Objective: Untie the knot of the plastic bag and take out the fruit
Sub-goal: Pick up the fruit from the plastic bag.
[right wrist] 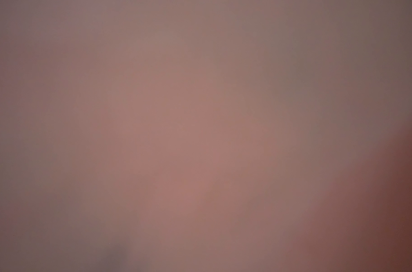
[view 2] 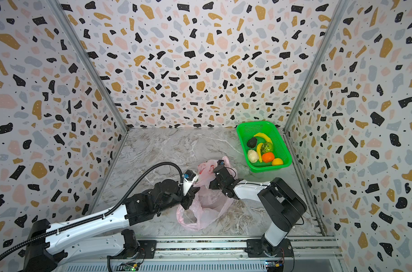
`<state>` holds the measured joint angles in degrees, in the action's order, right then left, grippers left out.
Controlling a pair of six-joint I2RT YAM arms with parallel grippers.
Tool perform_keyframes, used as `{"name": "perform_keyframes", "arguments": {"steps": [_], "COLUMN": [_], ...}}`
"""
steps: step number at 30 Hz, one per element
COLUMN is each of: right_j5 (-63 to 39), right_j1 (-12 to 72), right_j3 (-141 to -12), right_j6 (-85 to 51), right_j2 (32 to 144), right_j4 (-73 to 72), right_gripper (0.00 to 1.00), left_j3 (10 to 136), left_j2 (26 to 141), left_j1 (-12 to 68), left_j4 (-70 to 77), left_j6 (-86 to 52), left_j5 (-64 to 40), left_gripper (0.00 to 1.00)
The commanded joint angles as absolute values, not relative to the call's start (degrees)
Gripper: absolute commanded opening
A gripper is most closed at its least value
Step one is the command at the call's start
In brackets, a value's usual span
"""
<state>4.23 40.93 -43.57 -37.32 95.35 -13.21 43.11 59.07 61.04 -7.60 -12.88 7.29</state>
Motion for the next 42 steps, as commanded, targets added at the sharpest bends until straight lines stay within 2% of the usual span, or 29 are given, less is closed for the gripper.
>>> {"name": "perform_keyframes", "arguments": {"steps": [1, 5, 11, 21, 28, 37, 42], "right_j5": [4.8, 4.51, 0.34, -3.41, -5.45, -3.17, -6.31], "right_j1": [40.69, 40.7, 41.41, 49.88, 51.58, 50.14, 41.11], "right_j3": [-44.67, -43.83, -41.61, -40.25, -44.7, -58.56, -63.06], "right_j6": [-37.02, -36.48, -35.57, -34.85, -34.11, -30.03, -26.42], "right_j2": [95.23, 93.28, 84.71, 65.43, 55.97, 52.84, 53.34], "right_j4": [-14.26, -13.67, -8.82, 8.86, 19.67, 30.98, 30.39], "right_gripper": [0.54, 0.49, 0.49, 0.5, 0.5, 0.51, 0.51], "left_j3": [43.08, 42.54, 42.98, 44.48, 44.74, 44.56, 44.06], "left_j2": [58.04, 57.36, 57.81, 59.3, 59.12, 58.02, 57.33], "left_j1": [61.17, 61.17, 61.22, 61.14, 60.91, 60.91, 60.91], "left_j4": [-6.02, -5.98, -6.5, -8.39, -8.84, -8.96, -8.61], "left_j6": [-12.32, -12.54, -12.94, -12.81, -13.18, -13.53, -12.89], "left_j5": [6.37, 7.57, 12.73, 19.77, 21.56, 20.76, 19.82], "left_gripper": [0.0, 0.0, 0.0, 0.0, 0.0, 0.0, 0.0]}}
